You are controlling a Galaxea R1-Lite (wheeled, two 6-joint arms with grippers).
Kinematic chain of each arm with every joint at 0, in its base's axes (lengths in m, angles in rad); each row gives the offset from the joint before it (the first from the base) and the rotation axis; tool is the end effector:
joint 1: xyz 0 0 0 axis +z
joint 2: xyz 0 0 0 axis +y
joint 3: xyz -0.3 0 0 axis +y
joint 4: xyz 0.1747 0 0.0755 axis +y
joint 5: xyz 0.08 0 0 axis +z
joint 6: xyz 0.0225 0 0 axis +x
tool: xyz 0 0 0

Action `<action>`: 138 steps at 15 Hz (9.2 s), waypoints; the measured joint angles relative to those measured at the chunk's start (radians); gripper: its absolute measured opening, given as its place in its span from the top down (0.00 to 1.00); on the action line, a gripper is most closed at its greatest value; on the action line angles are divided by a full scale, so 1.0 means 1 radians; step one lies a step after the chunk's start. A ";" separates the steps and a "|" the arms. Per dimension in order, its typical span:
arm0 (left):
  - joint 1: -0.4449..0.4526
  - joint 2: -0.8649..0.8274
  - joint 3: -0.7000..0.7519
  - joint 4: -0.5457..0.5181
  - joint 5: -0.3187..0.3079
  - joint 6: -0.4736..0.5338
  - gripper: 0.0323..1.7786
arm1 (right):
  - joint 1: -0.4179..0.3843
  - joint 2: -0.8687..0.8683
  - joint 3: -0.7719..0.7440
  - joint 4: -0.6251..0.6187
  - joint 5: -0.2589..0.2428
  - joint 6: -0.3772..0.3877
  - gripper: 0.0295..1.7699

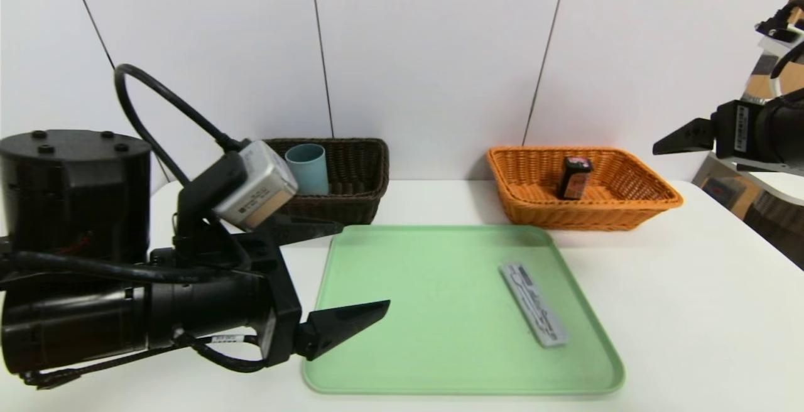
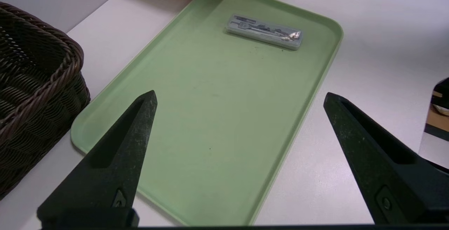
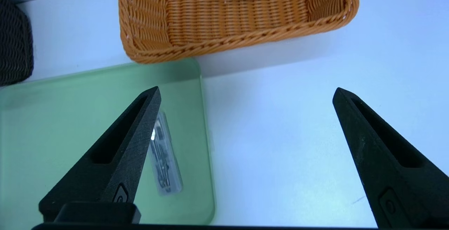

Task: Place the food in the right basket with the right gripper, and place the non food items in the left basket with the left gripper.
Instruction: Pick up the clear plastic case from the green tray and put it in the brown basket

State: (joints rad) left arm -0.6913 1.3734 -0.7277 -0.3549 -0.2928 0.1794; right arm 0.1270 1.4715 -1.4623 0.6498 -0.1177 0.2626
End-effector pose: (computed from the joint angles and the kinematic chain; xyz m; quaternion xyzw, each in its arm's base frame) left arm 0.1680 -0.1474 0.2202 0.1067 0.0996 -0.4783 0.8660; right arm 0.2251 0.0261 0.3097 0.0847 0.3190 -0.0377 0.9432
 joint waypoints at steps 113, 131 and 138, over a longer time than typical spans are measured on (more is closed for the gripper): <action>-0.440 1.023 -1.245 0.706 0.890 -0.752 0.70 | 0.058 -0.235 0.389 -0.009 0.002 0.079 0.04; 0.094 0.657 -1.210 0.793 0.663 -0.247 0.70 | 0.057 -0.307 0.429 -0.008 0.002 0.079 0.04; 0.331 0.641 -1.201 0.773 0.283 0.189 0.70 | 0.055 -0.327 0.451 -0.009 0.000 0.078 0.04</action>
State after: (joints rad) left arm -0.3598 2.0143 -1.9285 0.4185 -0.0100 0.3685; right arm 0.1821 1.1440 -1.0111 0.6411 -0.1177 0.3406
